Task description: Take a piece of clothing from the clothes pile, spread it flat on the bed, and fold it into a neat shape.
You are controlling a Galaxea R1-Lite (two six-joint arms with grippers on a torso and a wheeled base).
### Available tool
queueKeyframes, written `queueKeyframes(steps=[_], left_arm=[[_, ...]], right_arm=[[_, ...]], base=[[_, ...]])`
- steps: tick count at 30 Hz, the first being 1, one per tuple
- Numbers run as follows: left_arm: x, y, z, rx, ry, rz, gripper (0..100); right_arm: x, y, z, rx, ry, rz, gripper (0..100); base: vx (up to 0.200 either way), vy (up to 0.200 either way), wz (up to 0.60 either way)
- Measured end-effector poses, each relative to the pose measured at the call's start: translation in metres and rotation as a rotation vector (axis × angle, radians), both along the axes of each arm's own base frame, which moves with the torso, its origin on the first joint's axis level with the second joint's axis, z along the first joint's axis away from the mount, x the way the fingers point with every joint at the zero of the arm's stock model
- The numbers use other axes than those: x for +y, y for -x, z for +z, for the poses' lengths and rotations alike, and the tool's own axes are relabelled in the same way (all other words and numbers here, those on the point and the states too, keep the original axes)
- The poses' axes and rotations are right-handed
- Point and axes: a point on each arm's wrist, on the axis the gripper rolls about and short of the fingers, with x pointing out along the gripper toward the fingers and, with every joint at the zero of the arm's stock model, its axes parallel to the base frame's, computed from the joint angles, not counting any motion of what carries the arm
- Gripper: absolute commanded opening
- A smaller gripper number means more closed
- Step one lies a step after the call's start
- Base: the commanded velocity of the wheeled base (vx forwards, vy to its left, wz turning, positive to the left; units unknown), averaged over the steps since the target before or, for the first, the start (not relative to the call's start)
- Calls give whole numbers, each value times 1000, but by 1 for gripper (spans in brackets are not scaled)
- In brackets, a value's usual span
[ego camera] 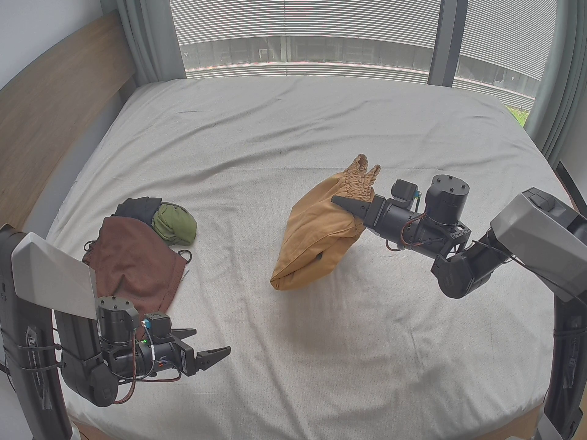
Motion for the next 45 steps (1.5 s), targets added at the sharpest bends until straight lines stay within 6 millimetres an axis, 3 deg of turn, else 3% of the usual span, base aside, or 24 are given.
queueKeyframes(steps=[14, 30, 36, 45], left_arm=[[0, 0, -4, 14, -3, -1, 100], [1, 1, -6, 23, -5, 2, 100], [1, 1, -6, 27, -6, 3, 100], [2, 2, -6, 29, -6, 4, 100]], right_arm=[[7, -21, -1, 23, 9, -4, 0], [43, -46, 17, 4, 12, 45, 0], [45, -58, -9, 38, 30, 38, 0], [6, -79, -70, 108, 103, -44, 0]], base=[[0, 0, 0], [0, 0, 0], [0, 0, 0], [0, 0, 0]])
